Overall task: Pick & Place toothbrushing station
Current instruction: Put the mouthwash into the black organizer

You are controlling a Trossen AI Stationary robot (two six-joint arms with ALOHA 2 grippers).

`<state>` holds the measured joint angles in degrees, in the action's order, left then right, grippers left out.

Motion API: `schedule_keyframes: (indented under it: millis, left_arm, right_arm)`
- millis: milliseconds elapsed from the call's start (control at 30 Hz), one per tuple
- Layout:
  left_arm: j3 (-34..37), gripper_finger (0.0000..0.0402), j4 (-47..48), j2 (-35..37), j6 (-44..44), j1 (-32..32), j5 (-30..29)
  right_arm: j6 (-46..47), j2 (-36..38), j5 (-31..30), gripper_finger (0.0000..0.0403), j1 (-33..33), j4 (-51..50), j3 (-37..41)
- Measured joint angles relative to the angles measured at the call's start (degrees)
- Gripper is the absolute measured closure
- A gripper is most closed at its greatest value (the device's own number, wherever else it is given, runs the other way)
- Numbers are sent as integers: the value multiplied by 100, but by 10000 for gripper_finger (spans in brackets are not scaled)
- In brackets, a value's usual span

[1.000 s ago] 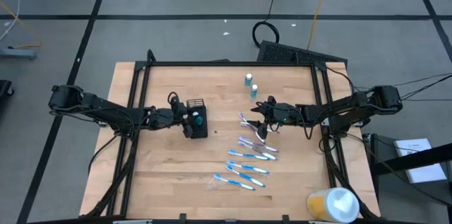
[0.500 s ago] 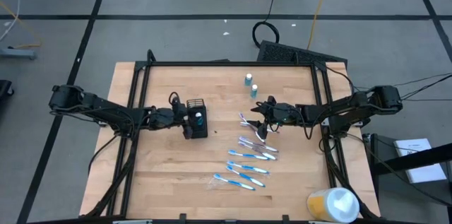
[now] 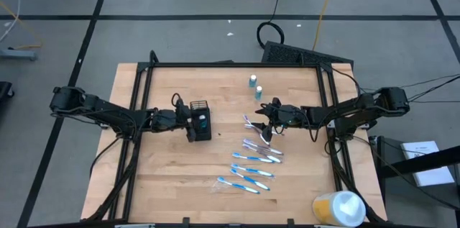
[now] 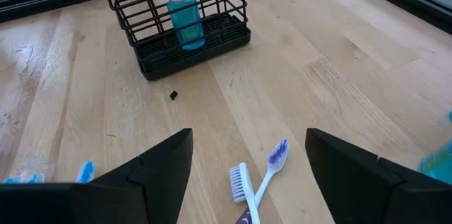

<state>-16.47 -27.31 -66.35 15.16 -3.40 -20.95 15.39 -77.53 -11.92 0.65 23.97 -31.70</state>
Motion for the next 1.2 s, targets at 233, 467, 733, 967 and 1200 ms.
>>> schedule_keyframes:
  millis: [233, 467, 733, 967, 1200]
  left_arm:
    - [0, 266, 11, 44, 2, -2, 5]
    - [-4, 266, 15, 486, -189, -2, 5]
    - [-4, 266, 217, 1407, -627, 0, -10]
    - [-7, 266, 1429, 2748, -384, 383, -80]
    - [-7, 266, 2385, 3553, 3, 991, -329]
  right_arm:
    - [1, -1, 0, 138, -1, 0, 0]
    - [1, -1, -1, 138, -1, -1, 0]
    - [-111, 1, -10, 138, 10, -49, 0]
    - [191, -1, -471, 138, 13, -548, -4]
    - [625, -120, -1630, 138, 243, -1307, -4]
